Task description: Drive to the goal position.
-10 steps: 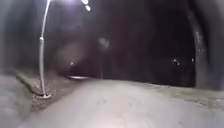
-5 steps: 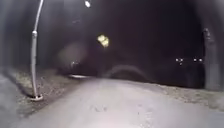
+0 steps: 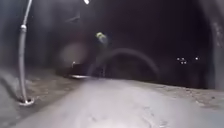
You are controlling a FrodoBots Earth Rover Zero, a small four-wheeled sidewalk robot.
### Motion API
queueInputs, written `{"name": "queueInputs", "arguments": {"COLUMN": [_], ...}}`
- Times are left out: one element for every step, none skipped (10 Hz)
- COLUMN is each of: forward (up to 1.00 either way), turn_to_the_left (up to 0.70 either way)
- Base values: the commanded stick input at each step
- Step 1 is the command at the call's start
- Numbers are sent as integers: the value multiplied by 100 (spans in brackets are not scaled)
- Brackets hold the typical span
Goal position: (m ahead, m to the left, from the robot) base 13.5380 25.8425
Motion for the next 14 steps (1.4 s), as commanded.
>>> {"name": "queueInputs", "arguments": {"forward": [70, 70, 70, 70, 70, 70, 70, 70, 70, 70, 70, 70, 70, 70], "turn_to_the_left": [0, 0, 0, 0, 0, 11, 14, 14, 14, 7, 0, 0, 0, 0]}}
